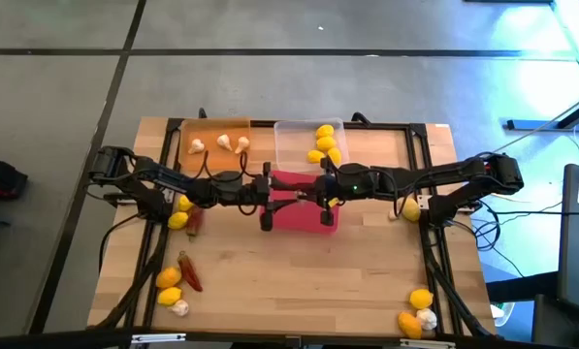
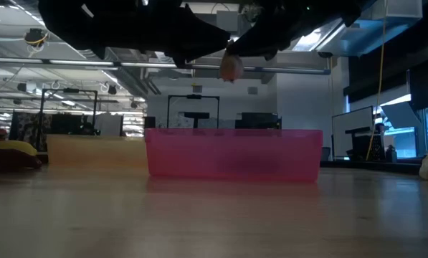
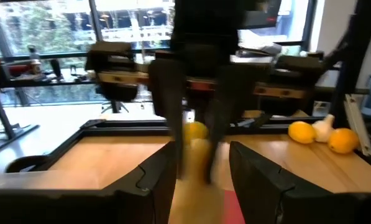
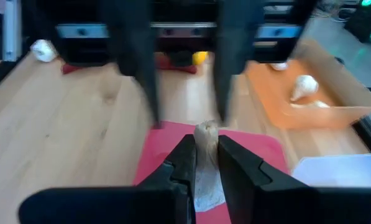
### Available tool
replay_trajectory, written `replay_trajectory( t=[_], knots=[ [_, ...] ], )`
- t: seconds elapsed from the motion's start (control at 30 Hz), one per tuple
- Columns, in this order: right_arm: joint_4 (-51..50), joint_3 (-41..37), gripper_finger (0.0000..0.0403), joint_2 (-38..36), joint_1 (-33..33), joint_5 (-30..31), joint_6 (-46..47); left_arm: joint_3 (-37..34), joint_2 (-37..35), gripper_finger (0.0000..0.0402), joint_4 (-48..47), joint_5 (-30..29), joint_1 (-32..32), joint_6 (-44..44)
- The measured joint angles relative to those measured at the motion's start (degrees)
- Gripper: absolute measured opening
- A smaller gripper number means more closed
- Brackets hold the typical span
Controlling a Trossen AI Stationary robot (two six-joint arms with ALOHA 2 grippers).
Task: Sort produce into baskets
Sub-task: Put the white garlic in the orange bin
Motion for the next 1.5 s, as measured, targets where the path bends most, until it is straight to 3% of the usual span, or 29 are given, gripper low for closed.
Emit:
replay_trajectory(
  t=[0.27, 0.57, 1.33, 1.5],
  knots=[
    [0.22, 0.00, 0.0056, 0.00, 0.03, 0.00, -0.02, 0.01, 0.00, 0.0143, 0.07, -3.39, 0.03, -1.26],
    [3.82, 0.00, 0.0056, 0.00, 0.05, -0.17, -0.35, 0.01, -0.02, 0.0143, 0.15, 2.37, -0.10, -2.03],
    [5.14, -0.02, 0.0056, 1.27, 0.05, -1.44, -1.11, 0.03, -0.11, 0.0142, 1.39, 2.82, -0.12, -2.97],
    [5.16, -0.04, 0.0056, 1.27, 0.05, -1.45, -1.11, 0.06, -0.11, 0.0112, 0.67, 2.74, -0.12, -2.37]
  ],
)
